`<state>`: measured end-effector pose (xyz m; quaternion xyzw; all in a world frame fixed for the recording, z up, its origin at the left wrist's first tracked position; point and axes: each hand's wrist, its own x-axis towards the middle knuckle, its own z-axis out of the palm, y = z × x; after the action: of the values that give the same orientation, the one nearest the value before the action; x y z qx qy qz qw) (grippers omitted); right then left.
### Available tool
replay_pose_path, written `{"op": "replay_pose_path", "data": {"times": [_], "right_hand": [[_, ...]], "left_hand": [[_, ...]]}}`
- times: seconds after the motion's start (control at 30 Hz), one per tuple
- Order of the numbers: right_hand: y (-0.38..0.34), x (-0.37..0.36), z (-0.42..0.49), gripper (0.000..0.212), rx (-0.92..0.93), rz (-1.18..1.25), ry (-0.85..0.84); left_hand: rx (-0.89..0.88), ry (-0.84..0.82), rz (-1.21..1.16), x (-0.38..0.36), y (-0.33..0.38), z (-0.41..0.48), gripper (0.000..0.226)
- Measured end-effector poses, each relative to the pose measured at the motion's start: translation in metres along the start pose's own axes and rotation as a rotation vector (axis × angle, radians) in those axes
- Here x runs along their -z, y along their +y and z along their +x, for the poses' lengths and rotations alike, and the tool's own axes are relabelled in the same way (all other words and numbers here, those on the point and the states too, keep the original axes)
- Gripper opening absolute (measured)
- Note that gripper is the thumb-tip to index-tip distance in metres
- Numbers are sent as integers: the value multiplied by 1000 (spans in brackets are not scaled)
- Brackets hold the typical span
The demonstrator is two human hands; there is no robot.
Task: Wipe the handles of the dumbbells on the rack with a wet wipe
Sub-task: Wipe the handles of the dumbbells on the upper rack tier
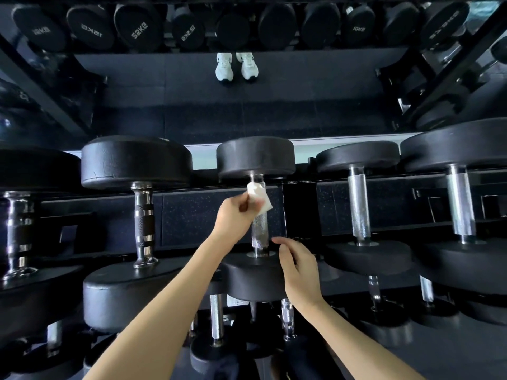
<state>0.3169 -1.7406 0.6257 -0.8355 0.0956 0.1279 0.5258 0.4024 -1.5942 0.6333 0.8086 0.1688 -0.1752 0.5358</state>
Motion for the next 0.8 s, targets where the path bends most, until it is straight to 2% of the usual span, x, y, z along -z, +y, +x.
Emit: {"op": "replay_pose_path", "data": {"times": [0.07,0.17,0.23,0.37,0.53,0.7,0.73,0.8], "right_hand": [[0,0,0,46,25,-2,13],[-1,-2,0,43,29,2,36],[-1,-3,-1,37,20,6,45],[-2,-3,-1,40,16,10,50],[-6,0,-3,40,-34,-9,22],[-9,-1,-4,42,-46,-20,24],[-10,-1,-5,43,-42,-26,25],[-10,0,-4,41,-38,-39,21]], "left_hand": [[-64,-50,153,0,-11,-10,33],[-79,-150,260,3,-16,-15,32],[-39,-138,217,4,-11,-13,33],[37,-16,95,-2,3,-6,40],[6,93,-70,-1,19,19,41],[9,56,62,-4,11,16,37],[19,11,40,-3,11,15,37],[24,-113,-203,1,11,12,44]]}}
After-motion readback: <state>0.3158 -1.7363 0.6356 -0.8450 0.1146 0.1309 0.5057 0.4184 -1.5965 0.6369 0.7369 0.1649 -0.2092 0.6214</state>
